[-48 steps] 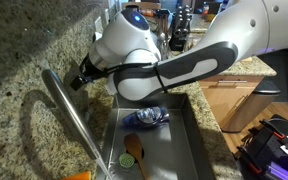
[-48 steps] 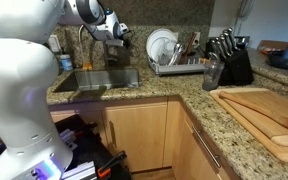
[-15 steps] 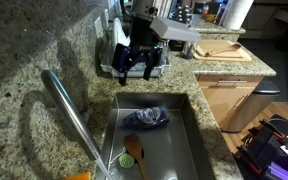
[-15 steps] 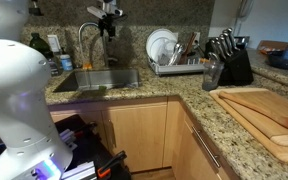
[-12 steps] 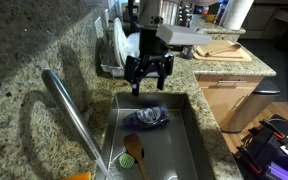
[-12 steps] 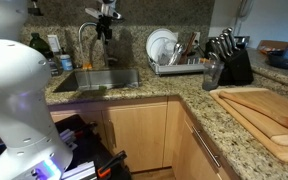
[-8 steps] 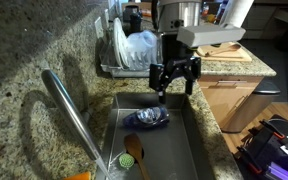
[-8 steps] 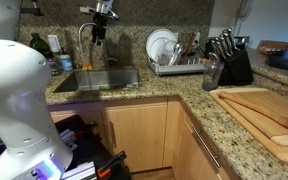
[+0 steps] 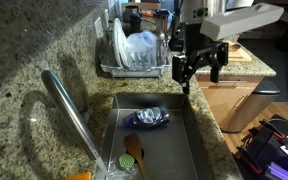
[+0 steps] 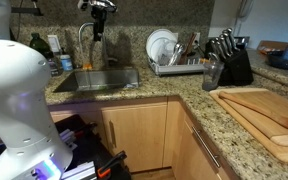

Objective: Open the tap and put the wooden spoon in the cup

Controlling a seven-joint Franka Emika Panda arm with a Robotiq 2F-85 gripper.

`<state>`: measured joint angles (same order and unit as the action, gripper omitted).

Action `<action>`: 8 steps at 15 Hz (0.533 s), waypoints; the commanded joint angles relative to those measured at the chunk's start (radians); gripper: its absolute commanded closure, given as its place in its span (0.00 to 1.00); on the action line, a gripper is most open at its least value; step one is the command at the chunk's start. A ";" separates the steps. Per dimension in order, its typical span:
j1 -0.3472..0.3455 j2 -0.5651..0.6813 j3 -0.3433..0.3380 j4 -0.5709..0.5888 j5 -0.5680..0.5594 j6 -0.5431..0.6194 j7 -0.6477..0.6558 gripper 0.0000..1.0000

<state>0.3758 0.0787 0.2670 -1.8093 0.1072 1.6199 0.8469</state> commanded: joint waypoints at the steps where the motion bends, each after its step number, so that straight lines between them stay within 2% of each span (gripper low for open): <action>1: -0.045 -0.063 -0.027 -0.103 -0.159 -0.043 0.046 0.00; 6: -0.135 -0.255 -0.081 -0.291 -0.406 -0.128 0.081 0.00; 7: -0.159 -0.303 -0.090 -0.332 -0.437 -0.128 0.102 0.00; 8: -0.186 -0.346 -0.104 -0.358 -0.407 -0.120 0.133 0.00</action>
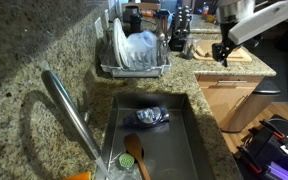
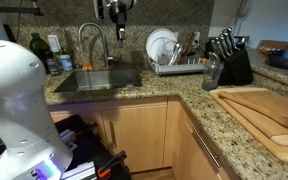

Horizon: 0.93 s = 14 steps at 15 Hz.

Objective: Open the tap and put the wooden spoon in the cup

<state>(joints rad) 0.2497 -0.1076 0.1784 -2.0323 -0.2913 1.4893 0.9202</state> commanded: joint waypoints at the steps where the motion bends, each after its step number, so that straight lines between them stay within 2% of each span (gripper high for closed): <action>1: -0.046 -0.044 0.015 -0.032 -0.006 -0.003 0.019 0.00; 5: -0.076 -0.077 0.010 -0.061 -0.003 -0.004 0.046 0.00; 6: -0.108 -0.111 -0.011 -0.101 -0.058 0.007 0.106 0.00; 7: -0.137 -0.170 -0.045 -0.152 -0.084 0.035 0.100 0.00; 11: -0.240 -0.308 -0.124 -0.200 -0.166 0.033 0.146 0.00; 14: -0.334 -0.422 -0.211 -0.256 -0.140 0.031 0.143 0.00</action>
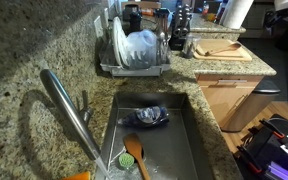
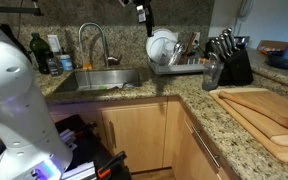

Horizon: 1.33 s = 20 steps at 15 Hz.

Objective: Open the tap and put the wooden spoon in the cup

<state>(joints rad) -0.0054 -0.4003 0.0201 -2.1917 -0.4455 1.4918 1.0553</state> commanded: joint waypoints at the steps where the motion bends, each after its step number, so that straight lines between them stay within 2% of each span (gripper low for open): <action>1: -0.114 -0.161 -0.082 -0.121 0.010 0.037 0.012 0.00; 2: -0.087 -0.079 -0.029 -0.037 0.010 0.003 -0.009 0.00; 5: -0.136 -0.149 -0.074 -0.086 0.012 0.011 -0.014 0.00; 6: -0.144 -0.130 -0.052 -0.099 -0.026 0.033 0.033 0.00; 7: -0.178 -0.101 -0.065 -0.090 -0.046 0.062 0.101 0.00; 8: -0.202 -0.090 -0.108 -0.088 -0.064 0.112 0.122 0.00; 9: -0.230 -0.069 -0.153 -0.073 -0.083 0.160 0.128 0.18; 10: -0.257 -0.048 -0.180 -0.054 -0.090 0.196 0.143 0.03; 11: -0.288 -0.013 -0.213 -0.027 -0.090 0.233 0.153 0.05; 12: -0.315 0.033 -0.253 0.003 -0.069 0.264 0.152 0.00; 14: -0.351 0.153 -0.327 0.086 0.005 0.308 0.133 0.00; 15: -0.357 0.216 -0.362 0.128 0.064 0.324 0.113 0.00; 16: -0.323 0.272 -0.408 0.161 0.123 0.315 0.109 0.00; 17: -0.362 0.133 -0.345 0.061 0.049 0.319 0.119 0.00; 20: -0.363 0.185 -0.354 0.087 0.058 0.320 0.116 0.00</action>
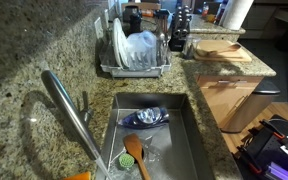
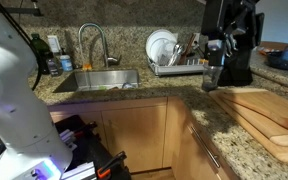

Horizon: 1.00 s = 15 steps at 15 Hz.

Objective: Open the tap and put the wooden spoon in the cup

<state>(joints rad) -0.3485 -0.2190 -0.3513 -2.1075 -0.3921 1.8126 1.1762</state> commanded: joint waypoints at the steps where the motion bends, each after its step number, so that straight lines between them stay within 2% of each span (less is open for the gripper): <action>1: -0.016 -0.024 0.031 -0.025 -0.010 0.003 -0.004 0.00; 3: -0.015 0.101 0.004 0.020 0.051 -0.010 -0.056 0.00; 6: -0.028 0.276 -0.064 0.101 0.269 0.041 -0.209 0.00; 7: -0.041 0.338 -0.075 0.144 0.317 0.045 -0.214 0.00; 8: -0.052 0.401 -0.083 0.192 0.325 0.066 -0.186 0.00; 9: -0.059 0.456 -0.094 0.242 0.305 0.122 -0.099 0.00; 12: -0.069 0.594 -0.114 0.406 0.302 0.223 -0.010 0.00; 13: -0.058 0.617 -0.120 0.439 0.300 0.213 0.062 0.00; 14: -0.059 0.551 -0.115 0.345 0.283 0.218 -0.009 0.00; 15: -0.059 0.583 -0.114 0.389 0.283 0.218 0.028 0.00</action>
<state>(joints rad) -0.4052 0.3615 -0.4666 -1.7251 -0.1111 2.0349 1.2071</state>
